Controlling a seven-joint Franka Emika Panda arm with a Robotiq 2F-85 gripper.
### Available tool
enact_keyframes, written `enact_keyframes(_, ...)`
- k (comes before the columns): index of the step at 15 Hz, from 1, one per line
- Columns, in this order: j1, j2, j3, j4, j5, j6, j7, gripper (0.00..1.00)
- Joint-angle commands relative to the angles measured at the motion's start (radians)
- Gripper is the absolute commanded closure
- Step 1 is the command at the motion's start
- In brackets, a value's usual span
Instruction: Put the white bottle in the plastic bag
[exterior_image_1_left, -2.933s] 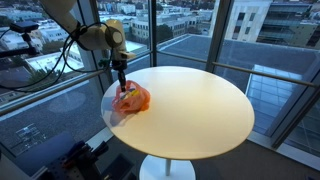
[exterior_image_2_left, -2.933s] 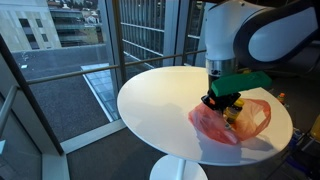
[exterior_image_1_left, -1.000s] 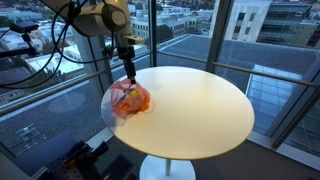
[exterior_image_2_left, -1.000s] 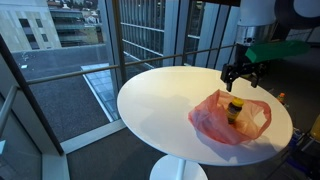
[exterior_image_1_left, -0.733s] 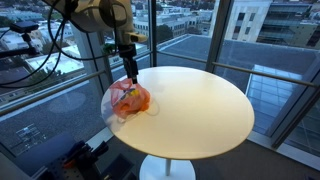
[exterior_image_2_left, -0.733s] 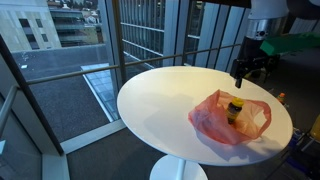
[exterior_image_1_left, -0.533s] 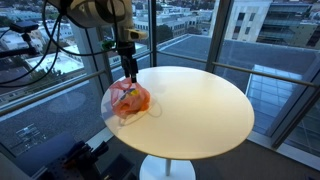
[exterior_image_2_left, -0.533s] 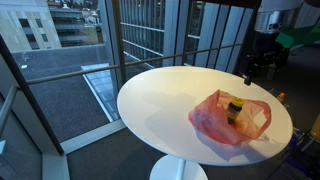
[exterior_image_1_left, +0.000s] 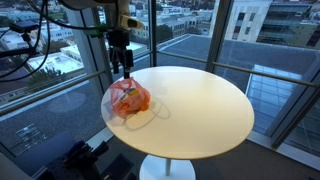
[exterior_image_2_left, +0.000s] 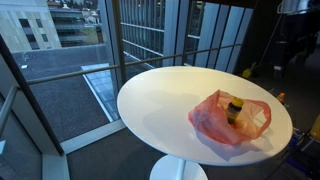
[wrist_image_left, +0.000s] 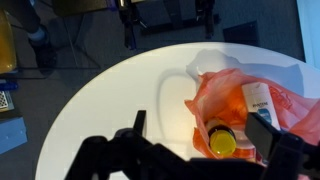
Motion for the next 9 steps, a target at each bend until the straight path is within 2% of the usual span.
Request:
enact_keyframes(1,-0.023,-0.037,-0.014,0.001,0.012,-0.047,-0.102,0.00)
enact_keyframes(6,-0.036,-0.049,-0.034,-0.010,0.005,-0.009,-0.207,0.00)
enact_keyframes(9,-0.038,-0.025,-0.024,0.001,0.002,-0.017,-0.177,0.00)
